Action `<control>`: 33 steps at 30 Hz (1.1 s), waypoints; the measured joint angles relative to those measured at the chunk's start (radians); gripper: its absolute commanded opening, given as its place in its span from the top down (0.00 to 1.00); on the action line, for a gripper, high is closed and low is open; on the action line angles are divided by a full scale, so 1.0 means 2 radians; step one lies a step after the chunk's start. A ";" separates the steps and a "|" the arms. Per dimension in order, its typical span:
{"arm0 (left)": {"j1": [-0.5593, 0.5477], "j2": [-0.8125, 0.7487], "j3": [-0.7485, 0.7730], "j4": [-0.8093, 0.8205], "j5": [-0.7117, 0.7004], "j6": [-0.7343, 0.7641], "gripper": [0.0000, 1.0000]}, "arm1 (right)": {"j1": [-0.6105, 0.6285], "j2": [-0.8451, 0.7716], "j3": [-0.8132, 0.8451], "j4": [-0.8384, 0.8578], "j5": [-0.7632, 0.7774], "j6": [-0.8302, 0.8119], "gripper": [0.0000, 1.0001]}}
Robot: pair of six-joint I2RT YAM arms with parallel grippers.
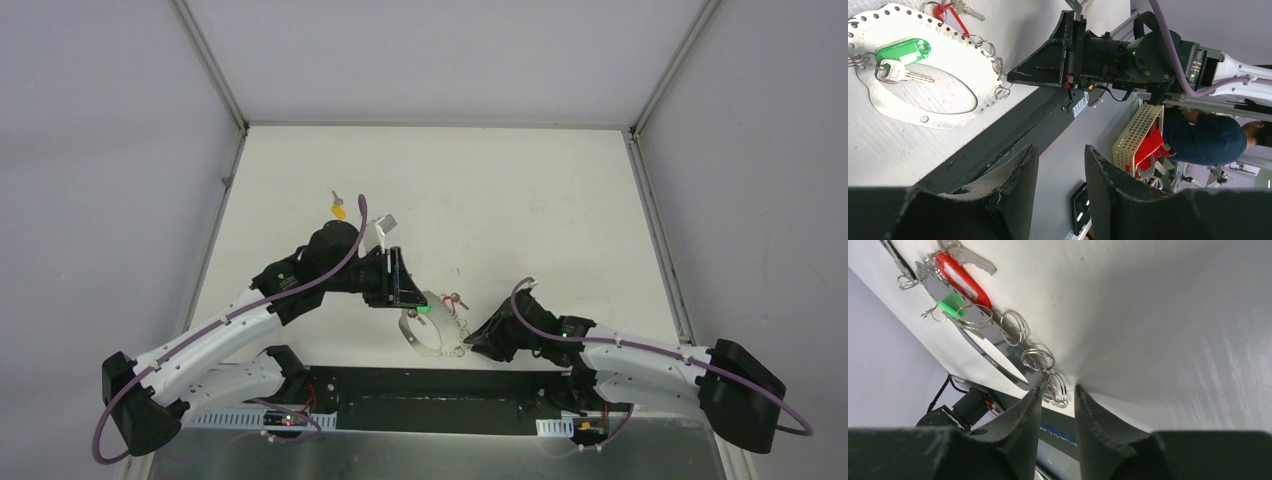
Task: Put the keys on the keyring
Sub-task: Pick up the keyring from the center of the board.
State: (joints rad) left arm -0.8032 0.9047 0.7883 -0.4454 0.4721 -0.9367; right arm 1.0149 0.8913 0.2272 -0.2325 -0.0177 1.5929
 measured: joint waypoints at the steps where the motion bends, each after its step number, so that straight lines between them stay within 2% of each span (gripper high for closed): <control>1: 0.000 0.000 0.000 0.000 0.000 0.000 0.59 | 0.000 0.010 0.004 0.007 -0.004 0.001 0.75; 4: 0.000 -0.003 -0.001 -0.002 -0.001 -0.003 0.59 | 0.001 0.037 0.010 0.020 -0.011 0.006 0.84; 7: 0.000 -0.009 -0.003 -0.002 -0.002 -0.007 0.59 | 0.001 0.038 0.010 0.018 -0.010 0.007 0.98; 8: 0.000 -0.010 -0.004 -0.002 -0.002 -0.008 0.59 | 0.001 0.038 0.010 0.014 -0.010 0.007 1.00; 15: 0.000 -0.012 -0.007 -0.007 -0.004 -0.009 0.59 | 0.001 -0.014 0.010 -0.024 0.009 -0.002 1.00; 19: 0.000 -0.012 -0.007 -0.013 -0.009 -0.007 0.59 | 0.001 -0.045 0.038 -0.088 0.035 -0.028 1.00; 25: 0.000 -0.012 -0.006 -0.027 -0.019 0.013 0.58 | 0.001 -0.026 0.153 -0.167 0.066 -0.145 1.00; 33: 0.000 -0.007 0.024 -0.057 -0.043 0.064 0.58 | -0.007 0.095 0.337 -0.222 0.071 -0.362 1.00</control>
State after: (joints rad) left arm -0.8032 0.8909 0.8364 -0.5598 0.3866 -0.8085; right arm 1.0016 1.0805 0.9009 -0.6758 0.1246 0.8684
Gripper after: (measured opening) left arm 0.416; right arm 0.006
